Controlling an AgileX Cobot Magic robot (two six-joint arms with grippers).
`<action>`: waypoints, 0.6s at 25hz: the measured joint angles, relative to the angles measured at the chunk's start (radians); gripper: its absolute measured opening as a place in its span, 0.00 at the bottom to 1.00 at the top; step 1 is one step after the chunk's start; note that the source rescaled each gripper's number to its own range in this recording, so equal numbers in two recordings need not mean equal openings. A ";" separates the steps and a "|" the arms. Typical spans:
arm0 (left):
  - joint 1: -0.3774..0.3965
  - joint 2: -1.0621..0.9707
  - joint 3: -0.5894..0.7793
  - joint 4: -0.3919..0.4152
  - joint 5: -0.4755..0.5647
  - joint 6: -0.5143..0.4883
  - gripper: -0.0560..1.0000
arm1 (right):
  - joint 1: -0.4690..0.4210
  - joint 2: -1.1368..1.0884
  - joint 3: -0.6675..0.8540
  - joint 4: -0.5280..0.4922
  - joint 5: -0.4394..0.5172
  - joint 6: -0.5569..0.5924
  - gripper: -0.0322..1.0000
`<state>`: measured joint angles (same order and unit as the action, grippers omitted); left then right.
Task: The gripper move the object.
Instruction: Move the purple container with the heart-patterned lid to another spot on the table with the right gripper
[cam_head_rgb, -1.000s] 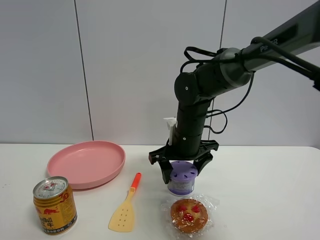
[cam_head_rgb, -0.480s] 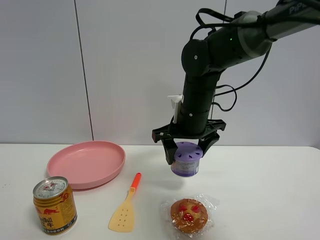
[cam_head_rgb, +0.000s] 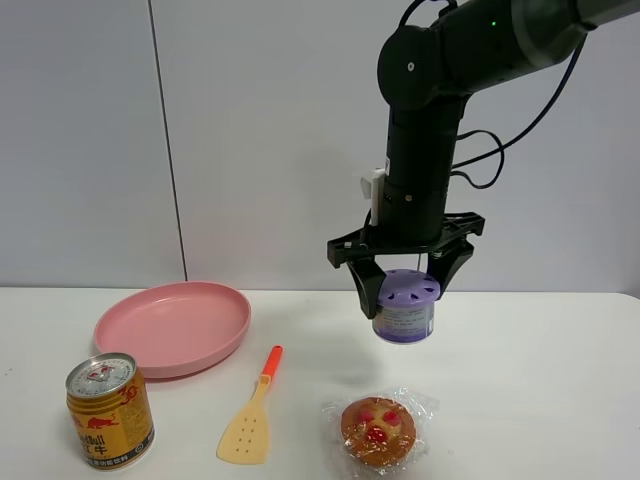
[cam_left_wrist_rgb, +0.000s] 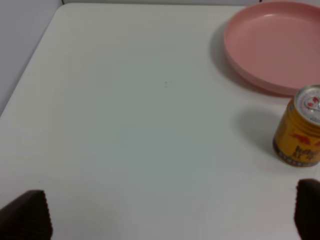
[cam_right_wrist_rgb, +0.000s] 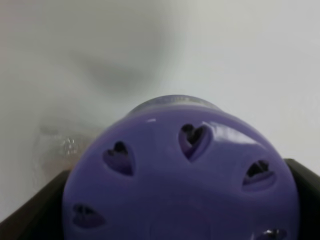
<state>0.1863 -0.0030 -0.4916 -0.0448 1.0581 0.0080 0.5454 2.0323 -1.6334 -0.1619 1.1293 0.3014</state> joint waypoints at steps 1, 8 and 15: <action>0.000 0.000 0.000 0.000 0.000 0.000 1.00 | 0.000 -0.007 0.001 -0.004 0.013 -0.001 0.04; 0.000 0.000 0.000 0.000 0.000 0.000 1.00 | 0.000 -0.106 0.140 -0.012 0.031 0.001 0.04; 0.000 0.000 0.000 0.000 0.000 0.000 1.00 | 0.000 -0.245 0.334 -0.011 -0.051 0.039 0.04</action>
<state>0.1863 -0.0030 -0.4916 -0.0448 1.0581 0.0080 0.5454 1.7869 -1.2995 -0.1733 1.0784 0.3401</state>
